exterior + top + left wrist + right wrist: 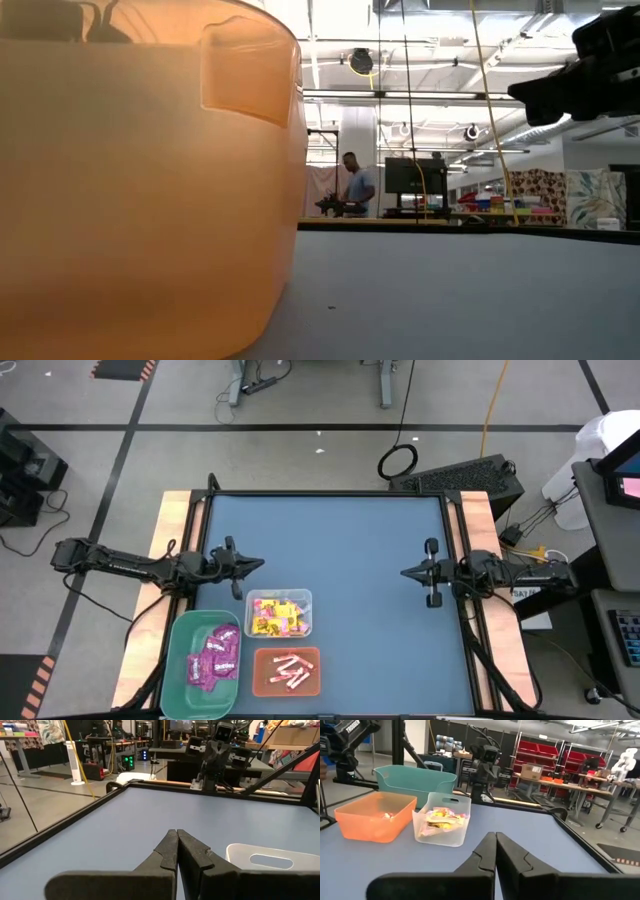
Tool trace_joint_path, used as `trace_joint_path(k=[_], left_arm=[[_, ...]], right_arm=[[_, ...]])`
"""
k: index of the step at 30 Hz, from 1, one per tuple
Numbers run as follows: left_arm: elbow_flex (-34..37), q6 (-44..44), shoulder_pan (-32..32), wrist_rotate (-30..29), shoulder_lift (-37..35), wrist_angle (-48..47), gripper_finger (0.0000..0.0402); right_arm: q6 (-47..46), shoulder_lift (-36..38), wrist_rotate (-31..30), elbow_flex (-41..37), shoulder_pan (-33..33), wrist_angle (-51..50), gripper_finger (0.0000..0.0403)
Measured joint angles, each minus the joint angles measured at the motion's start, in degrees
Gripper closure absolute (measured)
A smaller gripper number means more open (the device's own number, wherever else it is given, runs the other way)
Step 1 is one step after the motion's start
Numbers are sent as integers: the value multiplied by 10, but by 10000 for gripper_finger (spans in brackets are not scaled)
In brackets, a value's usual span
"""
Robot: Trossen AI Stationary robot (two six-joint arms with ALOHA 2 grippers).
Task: Sort candy
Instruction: Return to Home Position
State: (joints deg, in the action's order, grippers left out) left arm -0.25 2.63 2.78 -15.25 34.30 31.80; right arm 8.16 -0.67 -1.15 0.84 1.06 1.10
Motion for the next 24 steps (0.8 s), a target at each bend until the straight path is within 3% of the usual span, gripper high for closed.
trace_joint_path(k=[16,24], left_arm=[[0,-11,0,1,0,-8,393],[0,-19,0,36,-39,-31,393]], right_arm=[[9,0,-3,0,0,1,403],[10,0,-3,0,0,1,403]])
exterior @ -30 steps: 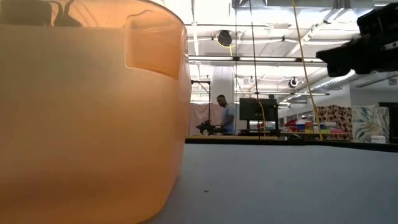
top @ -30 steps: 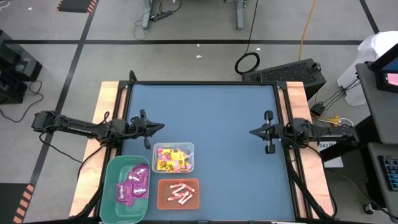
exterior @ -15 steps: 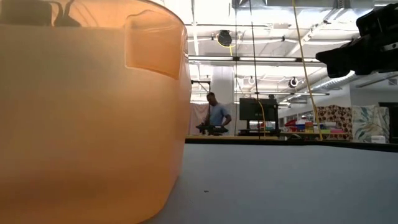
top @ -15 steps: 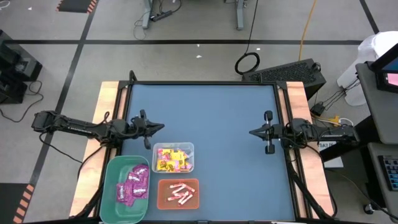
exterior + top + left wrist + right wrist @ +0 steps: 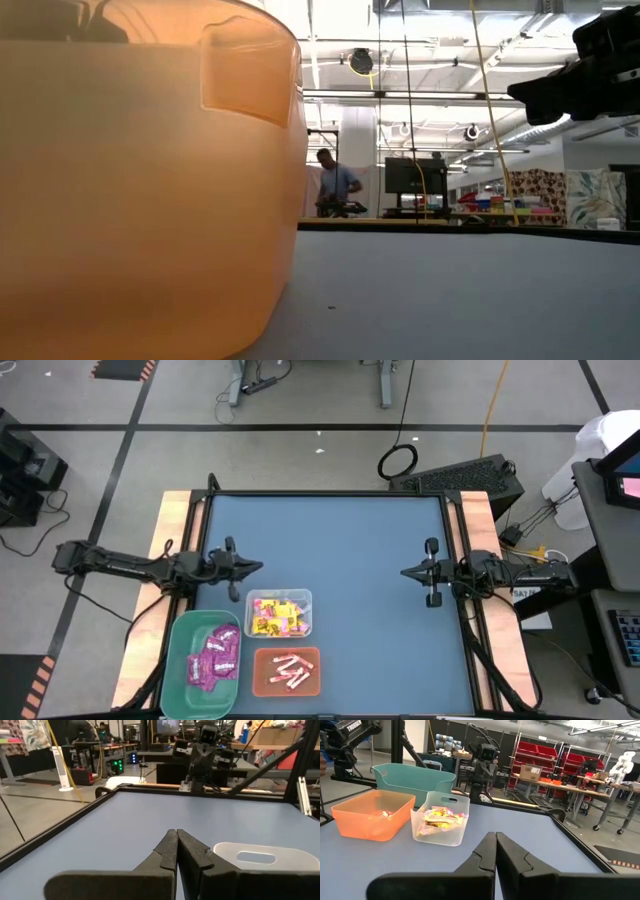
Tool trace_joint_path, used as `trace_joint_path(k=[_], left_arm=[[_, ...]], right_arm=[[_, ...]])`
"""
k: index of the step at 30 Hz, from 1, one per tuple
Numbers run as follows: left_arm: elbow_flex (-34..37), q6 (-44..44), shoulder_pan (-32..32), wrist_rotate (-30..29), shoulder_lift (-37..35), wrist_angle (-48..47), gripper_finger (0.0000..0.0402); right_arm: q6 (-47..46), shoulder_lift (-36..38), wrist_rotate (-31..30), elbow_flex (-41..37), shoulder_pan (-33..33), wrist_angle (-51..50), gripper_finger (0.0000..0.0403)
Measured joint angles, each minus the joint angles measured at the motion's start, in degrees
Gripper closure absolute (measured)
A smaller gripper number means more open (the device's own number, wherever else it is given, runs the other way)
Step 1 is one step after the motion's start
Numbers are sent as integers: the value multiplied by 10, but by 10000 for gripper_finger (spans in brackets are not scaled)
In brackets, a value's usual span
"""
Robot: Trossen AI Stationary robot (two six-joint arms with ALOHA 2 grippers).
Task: Sort candy
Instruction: Return to Home Position
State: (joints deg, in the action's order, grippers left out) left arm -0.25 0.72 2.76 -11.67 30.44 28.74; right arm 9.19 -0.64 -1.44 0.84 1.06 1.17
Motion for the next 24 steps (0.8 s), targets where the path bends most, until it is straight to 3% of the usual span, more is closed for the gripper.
trace_joint_path(k=[24], left_arm=[[0,3,0,-5,-231,-239,393]], right_arm=[[0,0,0,0,0,0,403]])
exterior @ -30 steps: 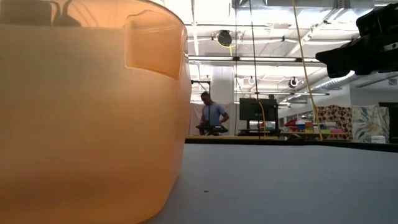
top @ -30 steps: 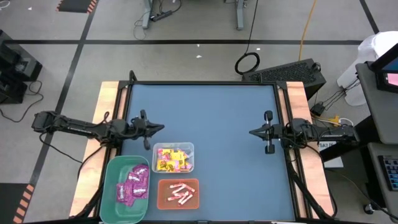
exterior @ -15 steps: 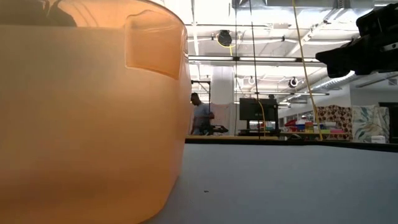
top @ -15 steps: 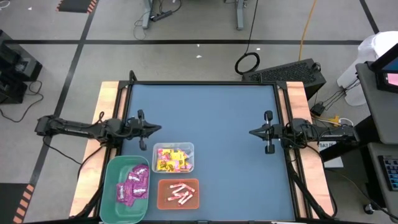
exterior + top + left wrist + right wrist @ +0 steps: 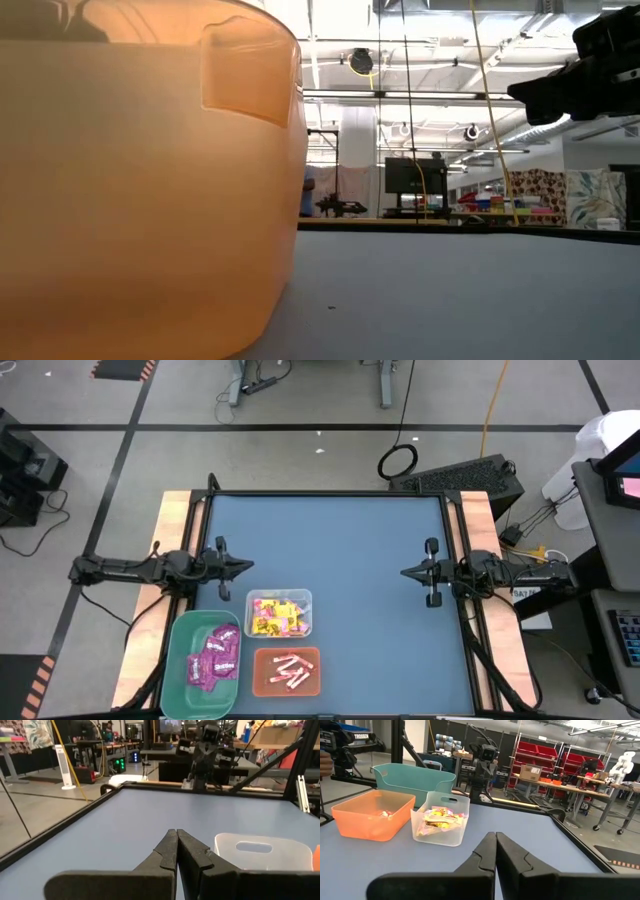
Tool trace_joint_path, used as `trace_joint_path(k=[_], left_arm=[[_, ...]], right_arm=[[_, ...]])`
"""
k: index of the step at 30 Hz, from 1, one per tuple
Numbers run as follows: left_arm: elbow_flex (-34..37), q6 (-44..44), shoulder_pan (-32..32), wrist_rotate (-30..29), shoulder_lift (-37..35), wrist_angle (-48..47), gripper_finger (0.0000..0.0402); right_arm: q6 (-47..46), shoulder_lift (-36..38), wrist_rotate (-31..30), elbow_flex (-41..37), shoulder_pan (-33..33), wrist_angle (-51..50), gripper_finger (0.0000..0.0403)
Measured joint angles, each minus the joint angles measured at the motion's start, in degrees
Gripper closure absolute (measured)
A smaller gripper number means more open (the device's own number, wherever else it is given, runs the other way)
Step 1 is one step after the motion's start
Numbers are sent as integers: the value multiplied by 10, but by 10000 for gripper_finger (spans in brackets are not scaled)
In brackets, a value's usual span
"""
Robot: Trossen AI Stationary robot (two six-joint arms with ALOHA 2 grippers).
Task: Sort candy
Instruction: Return to Home Position
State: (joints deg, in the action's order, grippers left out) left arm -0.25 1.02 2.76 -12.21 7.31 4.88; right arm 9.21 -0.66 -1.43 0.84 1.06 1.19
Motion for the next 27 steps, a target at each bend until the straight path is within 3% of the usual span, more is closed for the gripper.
trace_joint_path(k=[9,18,27], left_arm=[[0,-5,0,2,-59,-20,393],[0,1,-1,6,-61,-22,393],[0,0,-1,46,-61,-30,393]], right_arm=[[0,0,0,0,0,0,403],[0,0,0,0,0,1,403],[0,0,0,0,0,2,403]])
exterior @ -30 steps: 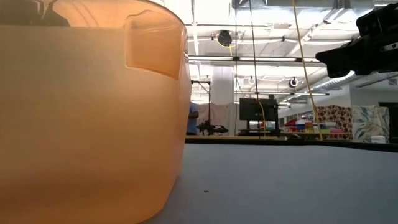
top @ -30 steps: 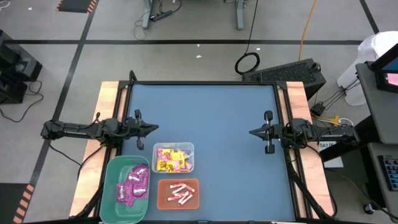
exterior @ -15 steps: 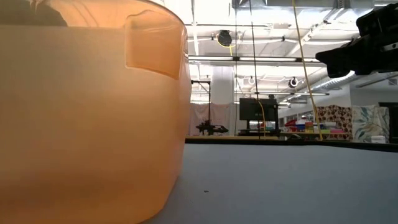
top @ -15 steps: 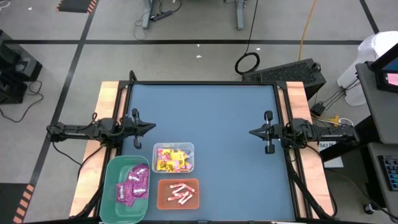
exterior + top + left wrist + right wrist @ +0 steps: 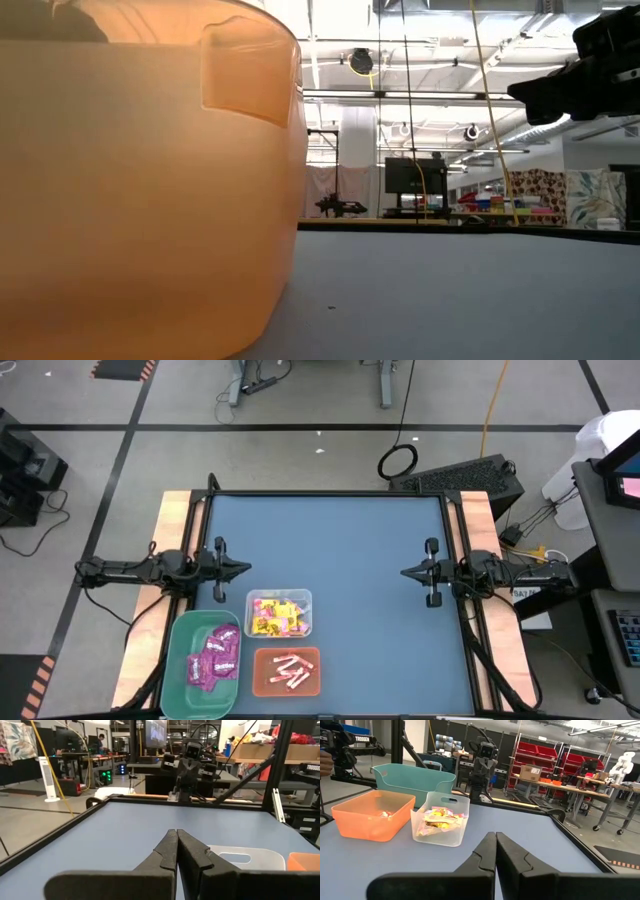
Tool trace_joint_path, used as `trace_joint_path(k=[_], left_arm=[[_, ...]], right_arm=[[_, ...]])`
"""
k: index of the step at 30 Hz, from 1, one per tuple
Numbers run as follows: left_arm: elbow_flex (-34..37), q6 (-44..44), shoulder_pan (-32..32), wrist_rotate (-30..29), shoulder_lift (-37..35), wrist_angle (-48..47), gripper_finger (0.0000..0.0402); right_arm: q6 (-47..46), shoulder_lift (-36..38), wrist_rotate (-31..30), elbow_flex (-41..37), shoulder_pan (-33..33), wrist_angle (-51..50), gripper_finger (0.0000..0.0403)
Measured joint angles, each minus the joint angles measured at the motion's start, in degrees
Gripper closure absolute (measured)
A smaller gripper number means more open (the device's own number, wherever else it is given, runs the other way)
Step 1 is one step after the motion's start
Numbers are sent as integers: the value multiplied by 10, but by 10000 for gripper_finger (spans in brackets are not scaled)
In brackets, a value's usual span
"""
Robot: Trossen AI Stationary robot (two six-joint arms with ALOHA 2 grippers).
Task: Sort candy
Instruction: Return to Home Position
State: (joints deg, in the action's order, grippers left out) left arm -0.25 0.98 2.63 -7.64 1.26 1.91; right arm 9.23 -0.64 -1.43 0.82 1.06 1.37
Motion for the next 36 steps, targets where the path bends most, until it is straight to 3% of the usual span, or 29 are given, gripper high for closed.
trace_joint_path(k=[36], left_arm=[[0,16,0,0,2,1,393]], right_arm=[[0,0,0,0,0,1,403]])
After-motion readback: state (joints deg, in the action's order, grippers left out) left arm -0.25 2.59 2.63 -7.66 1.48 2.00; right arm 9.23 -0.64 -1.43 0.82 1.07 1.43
